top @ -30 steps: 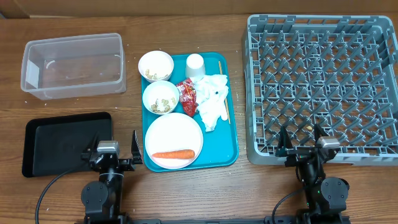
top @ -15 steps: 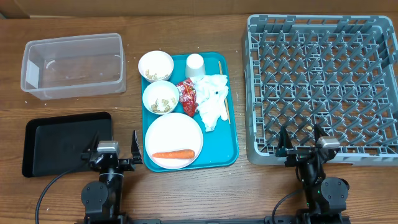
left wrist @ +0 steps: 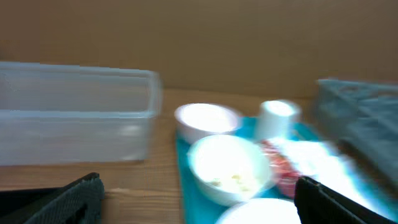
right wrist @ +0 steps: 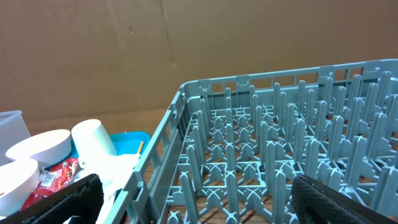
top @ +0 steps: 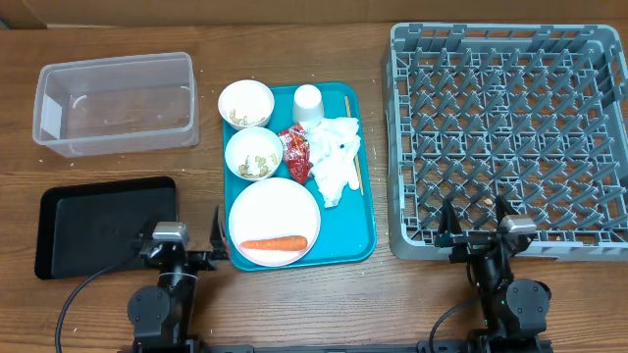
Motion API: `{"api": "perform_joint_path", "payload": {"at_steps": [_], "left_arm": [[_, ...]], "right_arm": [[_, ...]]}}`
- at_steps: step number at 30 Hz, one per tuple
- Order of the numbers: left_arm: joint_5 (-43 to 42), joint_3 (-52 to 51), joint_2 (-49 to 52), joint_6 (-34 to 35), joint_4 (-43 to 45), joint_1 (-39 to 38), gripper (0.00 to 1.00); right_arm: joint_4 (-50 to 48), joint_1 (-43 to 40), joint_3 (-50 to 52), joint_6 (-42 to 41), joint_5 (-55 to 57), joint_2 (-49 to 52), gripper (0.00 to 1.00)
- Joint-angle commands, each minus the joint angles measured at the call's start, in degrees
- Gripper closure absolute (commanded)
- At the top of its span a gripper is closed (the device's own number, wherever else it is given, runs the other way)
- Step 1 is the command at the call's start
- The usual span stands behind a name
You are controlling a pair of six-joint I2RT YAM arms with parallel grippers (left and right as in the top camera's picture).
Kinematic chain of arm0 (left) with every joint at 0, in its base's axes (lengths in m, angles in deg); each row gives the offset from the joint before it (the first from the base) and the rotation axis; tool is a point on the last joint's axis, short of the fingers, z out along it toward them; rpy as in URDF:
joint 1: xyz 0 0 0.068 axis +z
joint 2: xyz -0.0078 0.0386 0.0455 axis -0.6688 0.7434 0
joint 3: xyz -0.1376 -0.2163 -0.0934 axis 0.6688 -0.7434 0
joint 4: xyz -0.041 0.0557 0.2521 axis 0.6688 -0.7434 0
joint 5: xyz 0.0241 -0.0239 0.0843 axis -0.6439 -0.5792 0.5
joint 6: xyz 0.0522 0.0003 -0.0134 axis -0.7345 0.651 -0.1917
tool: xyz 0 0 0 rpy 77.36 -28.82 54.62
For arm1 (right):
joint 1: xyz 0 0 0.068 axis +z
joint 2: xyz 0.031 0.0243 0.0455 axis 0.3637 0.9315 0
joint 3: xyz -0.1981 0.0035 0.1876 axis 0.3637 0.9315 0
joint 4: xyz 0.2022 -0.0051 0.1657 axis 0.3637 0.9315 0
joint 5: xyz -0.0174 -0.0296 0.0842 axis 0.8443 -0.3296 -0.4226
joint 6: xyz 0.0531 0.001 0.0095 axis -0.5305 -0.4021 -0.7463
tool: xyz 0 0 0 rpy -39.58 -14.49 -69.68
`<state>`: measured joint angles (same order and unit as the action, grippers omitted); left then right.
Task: Sort waste into correct bins and load items into the dishwasher rack
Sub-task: 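Move the left gripper from rest toward the white plate with carrot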
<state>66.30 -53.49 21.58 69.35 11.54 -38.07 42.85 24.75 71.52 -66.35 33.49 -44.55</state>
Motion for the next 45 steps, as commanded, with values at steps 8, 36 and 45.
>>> {"api": "perform_joint_path", "payload": {"at_steps": [8, 36, 45], "left_arm": [[-28.6, -0.2, -0.5, 35.9, 4.7, 0.1, 0.0], [-17.7, 47.4, 26.8, 15.5, -43.5, 0.1, 0.0], [-18.1, 47.4, 34.2, 46.6, -41.5, -0.8, 0.0]], "right_arm": [[-0.3, 0.2, 0.6, 0.2, 0.2, -0.5, 0.0], [-0.3, 0.2, 0.6, 0.2, 0.2, -0.5, 0.0], [-0.3, 0.2, 0.6, 0.2, 0.2, -0.5, 0.0]]}}
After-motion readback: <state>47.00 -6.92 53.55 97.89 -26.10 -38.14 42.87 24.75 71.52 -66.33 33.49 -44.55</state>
